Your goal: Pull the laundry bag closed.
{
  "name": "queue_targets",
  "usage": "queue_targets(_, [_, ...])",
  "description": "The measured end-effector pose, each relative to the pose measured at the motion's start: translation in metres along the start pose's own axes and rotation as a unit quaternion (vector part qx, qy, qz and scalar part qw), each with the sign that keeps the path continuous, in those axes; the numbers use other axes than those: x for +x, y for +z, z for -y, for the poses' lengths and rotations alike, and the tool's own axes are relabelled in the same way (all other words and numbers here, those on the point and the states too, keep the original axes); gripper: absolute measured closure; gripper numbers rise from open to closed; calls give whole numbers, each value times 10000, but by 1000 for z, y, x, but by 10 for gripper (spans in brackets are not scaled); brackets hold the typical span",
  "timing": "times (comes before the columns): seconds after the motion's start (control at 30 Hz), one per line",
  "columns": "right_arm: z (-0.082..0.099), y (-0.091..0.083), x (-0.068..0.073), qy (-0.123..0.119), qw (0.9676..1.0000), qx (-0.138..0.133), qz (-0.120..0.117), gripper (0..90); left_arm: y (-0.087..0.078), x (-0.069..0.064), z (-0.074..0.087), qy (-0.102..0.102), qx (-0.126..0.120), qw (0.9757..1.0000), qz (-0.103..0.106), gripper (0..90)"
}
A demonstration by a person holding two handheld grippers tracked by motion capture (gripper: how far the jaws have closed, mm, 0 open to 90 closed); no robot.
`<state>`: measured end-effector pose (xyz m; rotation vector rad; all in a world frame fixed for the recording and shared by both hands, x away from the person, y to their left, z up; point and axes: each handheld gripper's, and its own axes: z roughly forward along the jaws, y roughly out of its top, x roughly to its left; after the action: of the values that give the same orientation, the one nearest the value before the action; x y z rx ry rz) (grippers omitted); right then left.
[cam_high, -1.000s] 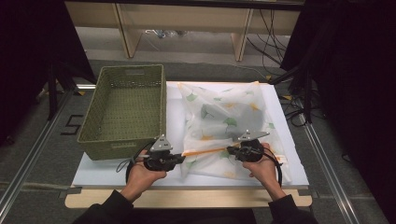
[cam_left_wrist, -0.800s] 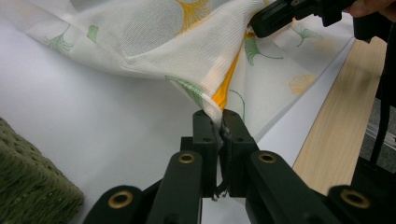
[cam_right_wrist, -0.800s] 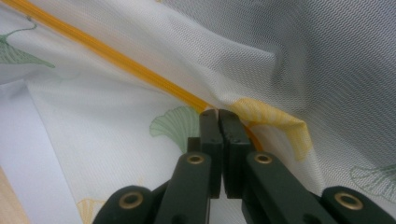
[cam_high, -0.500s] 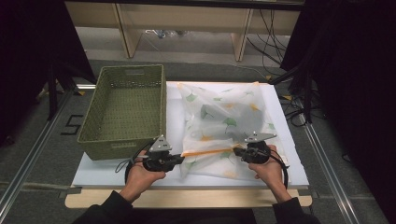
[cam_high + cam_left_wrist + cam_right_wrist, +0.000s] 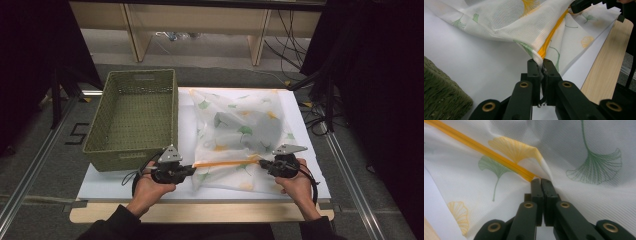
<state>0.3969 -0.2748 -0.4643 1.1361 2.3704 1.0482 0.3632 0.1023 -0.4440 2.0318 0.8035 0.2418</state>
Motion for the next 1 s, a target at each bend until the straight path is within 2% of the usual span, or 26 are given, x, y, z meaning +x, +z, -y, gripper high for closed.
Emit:
queue_targets(0.07, [1,-2,-1,-5,10000,25,23,900,-1,1,1,-20,52,10000,-7,860])
queue_targets(0.1, [2,-4,-1,125,9999,58,45,900,-1,1,1,-13,71,10000,-37,860])
queue_targets(0.13, [4,-4,-4,28,10000,6,62,900,-2,1,1,24,54,10000,5,860])
queue_targets(0.17, [5,-6,-6,-4,9999,-38,93,900,-1,1,1,-40,-25,10000,23,860])
queue_targets(0.23, [6,-10,-7,169,9998,8,103,900,-2,1,2,-39,-5,10000,-7,860])
queue_targets(0.3, [10,-12,-12,72,9999,-29,127,900,-2,0,2,-70,-20,10000,-8,860])
queue_targets(0.33, [11,-14,-14,87,9998,-53,181,900,-3,2,2,14,56,10000,-14,860])
queue_targets(0.37, [12,-16,-13,252,9995,-25,183,900,-3,2,2,24,65,10000,-41,859])
queue_targets(0.4, [14,-17,-15,185,9996,-29,192,900,-3,1,2,-48,7,10000,-7,860])
queue_targets(0.43, [15,-18,-17,173,9996,-49,211,900,-3,1,1,-27,9,10000,-1,860])
queue_targets(0.5, [18,-21,-17,357,9990,-20,256,900,-3,1,2,-43,3,10000,-3,860])
queue_targets(0.53, [19,-23,-19,367,9991,-31,221,900,-3,1,2,-63,3,10000,-2,860])
queue_targets(0.57, [20,-23,-21,276,9992,-72,269,900,-3,1,2,-72,-1,10000,-3,859])
queue_targets(0.6, [20,-24,-21,364,9990,-36,265,900,-2,1,2,-73,-17,10000,-17,859])
queue_targets(0.63, [22,-25,-22,308,9991,-18,276,900,-2,1,2,-81,-17,10000,-23,859])
queue_targets(0.7, [23,-27,-22,395,9988,-1,299,900,-2,1,2,-102,-26,9999,9,859])
queue_targets(0.73, [24,-28,-25,290,9991,-36,320,900,-3,1,2,-70,-16,10000,-34,859])
queue_targets(0.8, [25,-31,-25,440,9984,18,359,900,-2,1,2,-92,-26,9999,-37,860])
queue_targets(0.83, [26,-31,-26,358,9987,-35,358,900,-2,1,2,-123,-25,9999,-28,859])
queue_targets(0.87, [26,-32,-26,441,9983,-16,377,900,-4,3,2,12,33,10000,-24,860])
queue_targets(0.93, [28,-35,-28,438,9980,-27,454,900,-4,3,2,-3,33,10000,-22,860])
queue_targets(0.97, [29,-35,-28,563,9974,-20,448,900,-3,2,2,-71,-21,10000,-23,860])
queue_targets(1.0, [30,-36,-30,478,9979,-37,439,900,-3,2,2,-72,-25,10000,-25,860])
